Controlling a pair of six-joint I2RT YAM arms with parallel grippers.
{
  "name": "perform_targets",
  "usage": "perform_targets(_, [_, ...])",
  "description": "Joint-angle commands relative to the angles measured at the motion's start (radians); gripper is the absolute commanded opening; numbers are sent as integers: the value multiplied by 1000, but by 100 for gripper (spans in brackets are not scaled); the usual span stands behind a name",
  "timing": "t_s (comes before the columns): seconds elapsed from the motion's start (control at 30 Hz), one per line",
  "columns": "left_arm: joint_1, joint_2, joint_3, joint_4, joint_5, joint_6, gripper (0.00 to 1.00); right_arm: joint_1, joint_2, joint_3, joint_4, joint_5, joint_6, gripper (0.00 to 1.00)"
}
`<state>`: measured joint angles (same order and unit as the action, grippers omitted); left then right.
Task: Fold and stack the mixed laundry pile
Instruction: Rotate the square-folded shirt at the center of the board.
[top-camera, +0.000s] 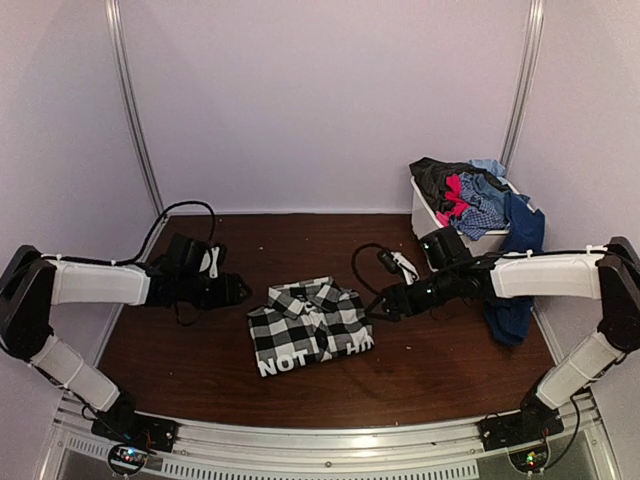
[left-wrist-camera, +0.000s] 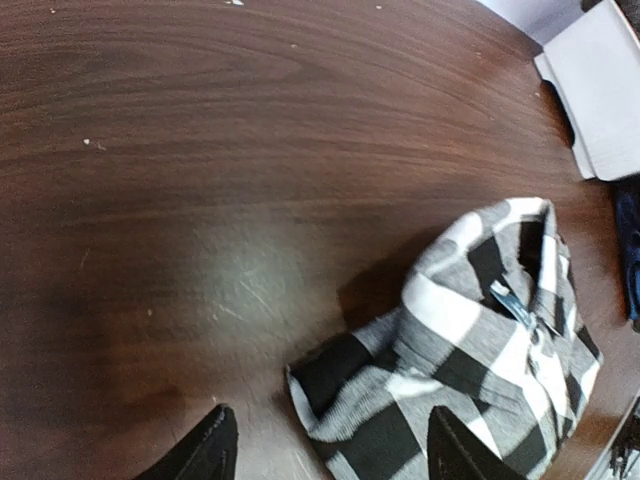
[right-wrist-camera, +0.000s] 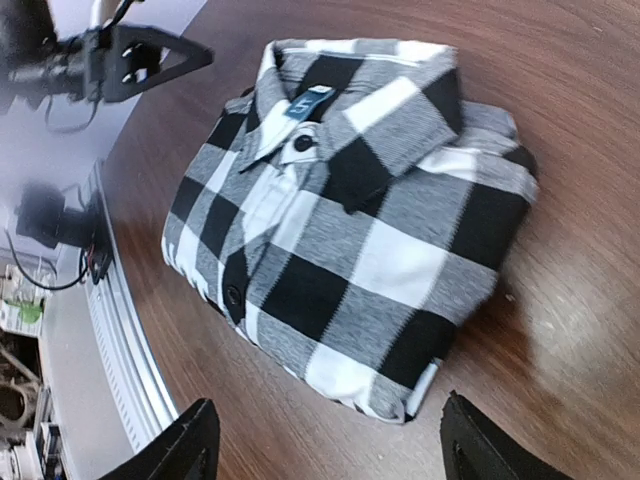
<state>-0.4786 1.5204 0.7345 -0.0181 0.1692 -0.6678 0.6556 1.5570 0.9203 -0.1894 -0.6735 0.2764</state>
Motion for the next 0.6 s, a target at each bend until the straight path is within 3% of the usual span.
perform_targets(0.0, [-27, -168, -112, -29, 89, 50, 68, -9, -132, -210, 171, 56, 91, 78])
perform_targets(0.13, [-83, -255, -222, 11, 156, 13, 72, -12, -123, -307, 262, 83, 54, 80])
perform_targets(0.33, [-187, -236, -320, 178, 173, -92, 73, -13, 38, -298, 441, 16, 28, 77])
perform_targets(0.57, [-189, -153, -337, 280, 147, -149, 67, -8, 189, -225, 531, -111, 11, 57])
